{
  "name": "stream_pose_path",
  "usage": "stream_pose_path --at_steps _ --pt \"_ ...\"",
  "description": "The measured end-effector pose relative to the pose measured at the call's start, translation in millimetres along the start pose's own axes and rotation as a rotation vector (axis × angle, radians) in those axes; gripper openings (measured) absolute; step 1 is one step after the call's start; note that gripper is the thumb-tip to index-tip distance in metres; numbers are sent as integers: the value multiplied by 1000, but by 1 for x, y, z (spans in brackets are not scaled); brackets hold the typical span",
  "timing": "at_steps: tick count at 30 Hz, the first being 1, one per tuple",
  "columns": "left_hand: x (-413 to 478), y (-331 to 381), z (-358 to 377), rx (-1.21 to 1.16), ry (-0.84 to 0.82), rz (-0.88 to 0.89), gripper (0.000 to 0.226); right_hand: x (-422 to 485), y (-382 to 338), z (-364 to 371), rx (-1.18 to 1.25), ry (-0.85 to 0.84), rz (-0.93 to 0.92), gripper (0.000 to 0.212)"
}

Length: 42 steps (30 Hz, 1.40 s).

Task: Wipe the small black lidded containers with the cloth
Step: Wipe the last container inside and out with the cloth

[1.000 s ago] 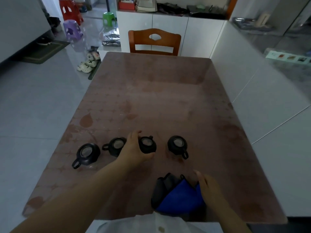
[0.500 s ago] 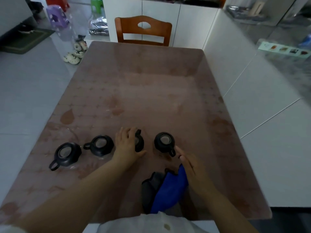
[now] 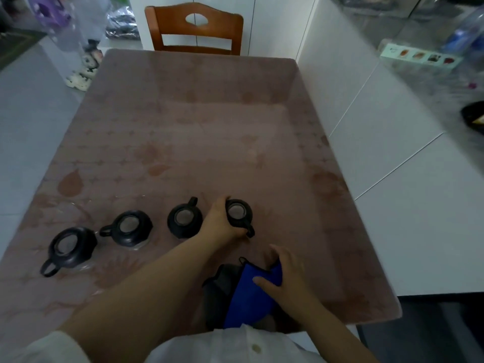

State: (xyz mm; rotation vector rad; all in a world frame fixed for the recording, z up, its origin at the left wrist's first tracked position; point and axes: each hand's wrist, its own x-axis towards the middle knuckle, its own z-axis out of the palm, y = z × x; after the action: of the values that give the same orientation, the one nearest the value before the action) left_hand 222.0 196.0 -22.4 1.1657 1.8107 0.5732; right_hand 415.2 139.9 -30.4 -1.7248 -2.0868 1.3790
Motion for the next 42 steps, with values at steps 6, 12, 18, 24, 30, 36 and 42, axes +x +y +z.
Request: stream_pose_path --at_steps 6,12,18,24,30,36,42 --pt "-19 4 -18 -454 36 -105 63 6 5 15 -316 -270 -33 81" --pt "-50 2 -51 -1007 -112 -160 46 15 -8 11 77 -45 -35 30" --pt "-74 -16 -81 -777 -138 31 55 20 -41 -23 89 80 109 42" --pt "-88 -24 -96 -661 -60 85 56 21 -49 -36 -380 102 44 17" --pt "-104 -17 -106 -432 92 135 61 11 -66 -30 96 301 -109 26" --pt "-113 -10 -110 -80 75 271 76 0 -115 -21 570 414 -244 21" --pt "-119 -8 -109 -227 78 273 67 -15 -141 12 641 188 -475 14"
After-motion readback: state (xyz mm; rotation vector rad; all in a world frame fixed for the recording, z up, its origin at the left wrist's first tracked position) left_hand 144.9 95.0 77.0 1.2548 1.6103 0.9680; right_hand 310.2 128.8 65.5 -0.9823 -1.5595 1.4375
